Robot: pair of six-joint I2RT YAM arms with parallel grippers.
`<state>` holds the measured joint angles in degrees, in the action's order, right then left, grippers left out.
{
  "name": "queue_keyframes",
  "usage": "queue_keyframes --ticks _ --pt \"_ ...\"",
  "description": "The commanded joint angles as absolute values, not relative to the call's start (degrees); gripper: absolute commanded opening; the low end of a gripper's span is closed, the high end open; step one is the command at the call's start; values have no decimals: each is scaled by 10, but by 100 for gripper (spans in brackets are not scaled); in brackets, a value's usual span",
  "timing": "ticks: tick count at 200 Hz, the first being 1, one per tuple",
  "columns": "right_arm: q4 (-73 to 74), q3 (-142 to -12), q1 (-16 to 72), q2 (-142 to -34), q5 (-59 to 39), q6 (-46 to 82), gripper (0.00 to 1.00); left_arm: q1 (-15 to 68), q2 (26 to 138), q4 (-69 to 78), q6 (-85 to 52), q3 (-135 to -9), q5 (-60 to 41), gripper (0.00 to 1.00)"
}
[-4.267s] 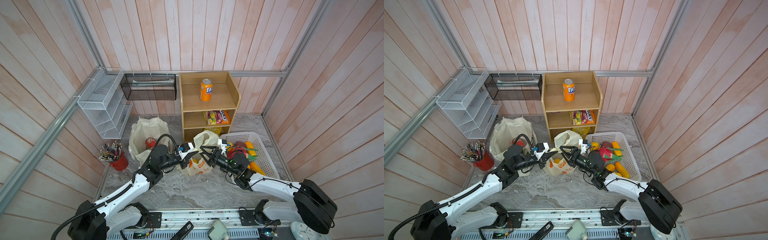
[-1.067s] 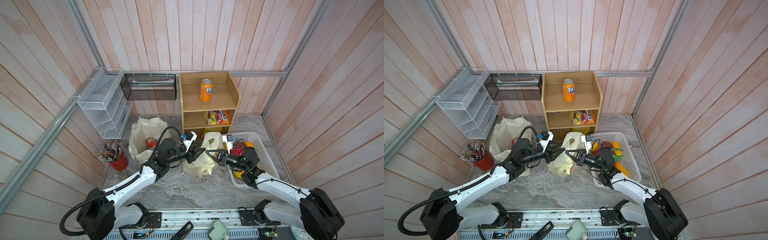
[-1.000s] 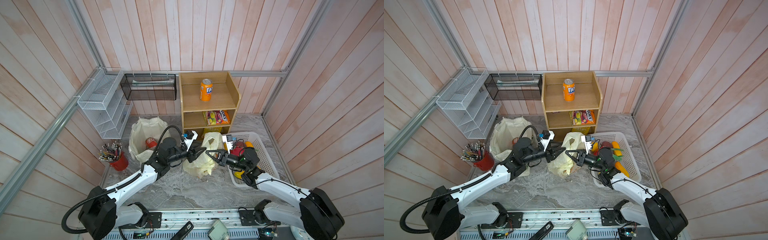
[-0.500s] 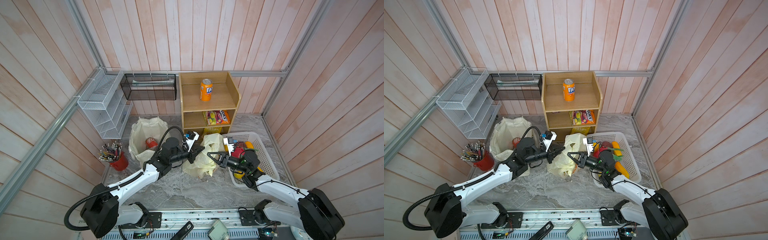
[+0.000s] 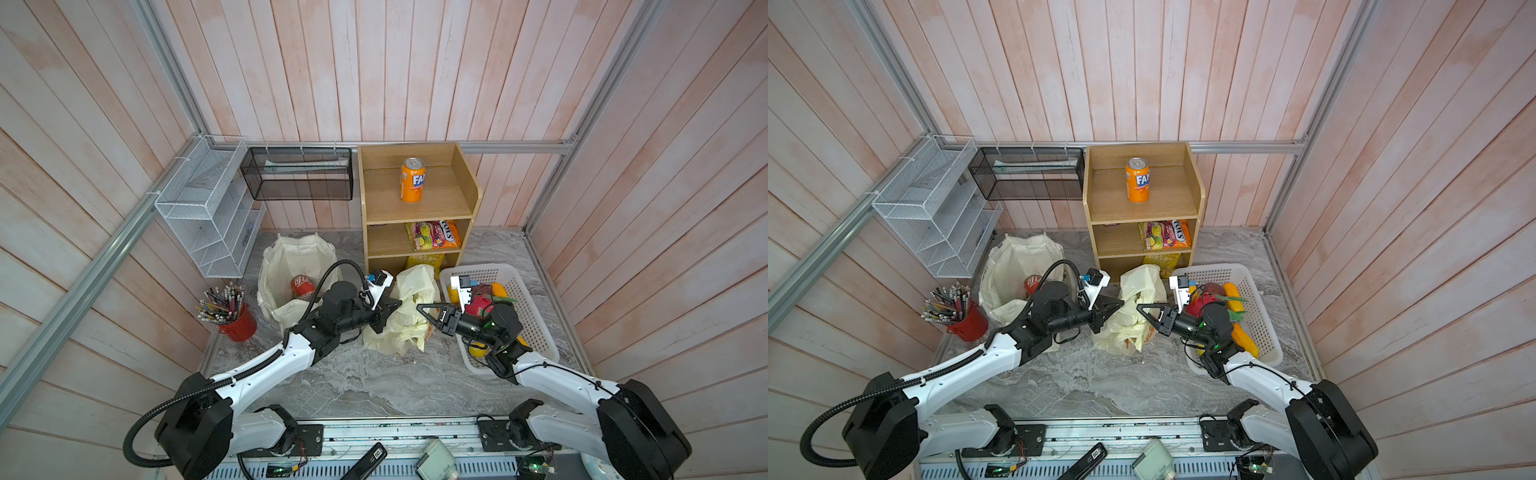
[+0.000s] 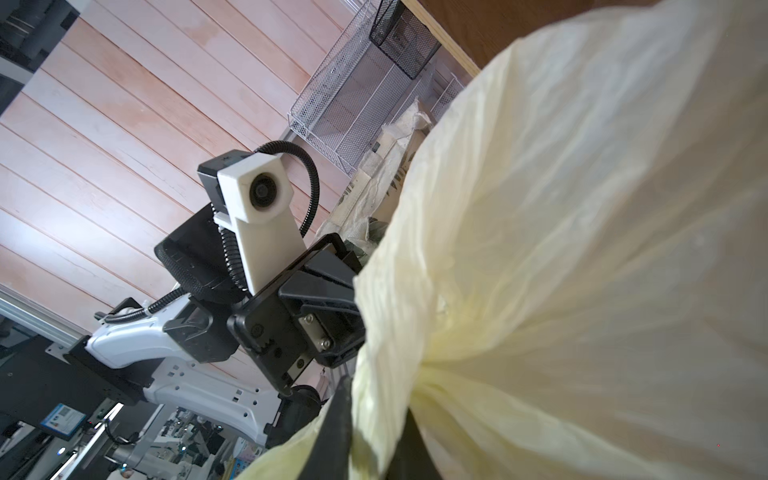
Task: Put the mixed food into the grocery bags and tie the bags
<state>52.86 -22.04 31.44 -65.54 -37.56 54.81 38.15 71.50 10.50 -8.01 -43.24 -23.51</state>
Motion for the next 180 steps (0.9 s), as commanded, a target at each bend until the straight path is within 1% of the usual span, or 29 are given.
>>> queue_keyframes --ticks 1,48,110,133,156,171,180 --pt "549 -215 311 -651 -371 551 0 379 720 96 -78 -425 -237 0" --pt "598 -216 311 -664 -403 555 0 392 736 93 -78 -424 -247 0" --pt "654 -233 312 -690 -465 547 0 433 772 111 -77 -438 -285 0" --pt "688 -234 311 -711 -488 562 0 434 772 119 -86 -439 -268 0" --pt "739 -232 311 -726 -508 584 0 433 759 110 -88 -440 -219 0" --pt "736 -236 311 -727 -512 583 0 430 746 108 -87 -435 -202 0" --pt "725 -237 311 -724 -509 577 0 427 735 109 -88 -430 -201 4"
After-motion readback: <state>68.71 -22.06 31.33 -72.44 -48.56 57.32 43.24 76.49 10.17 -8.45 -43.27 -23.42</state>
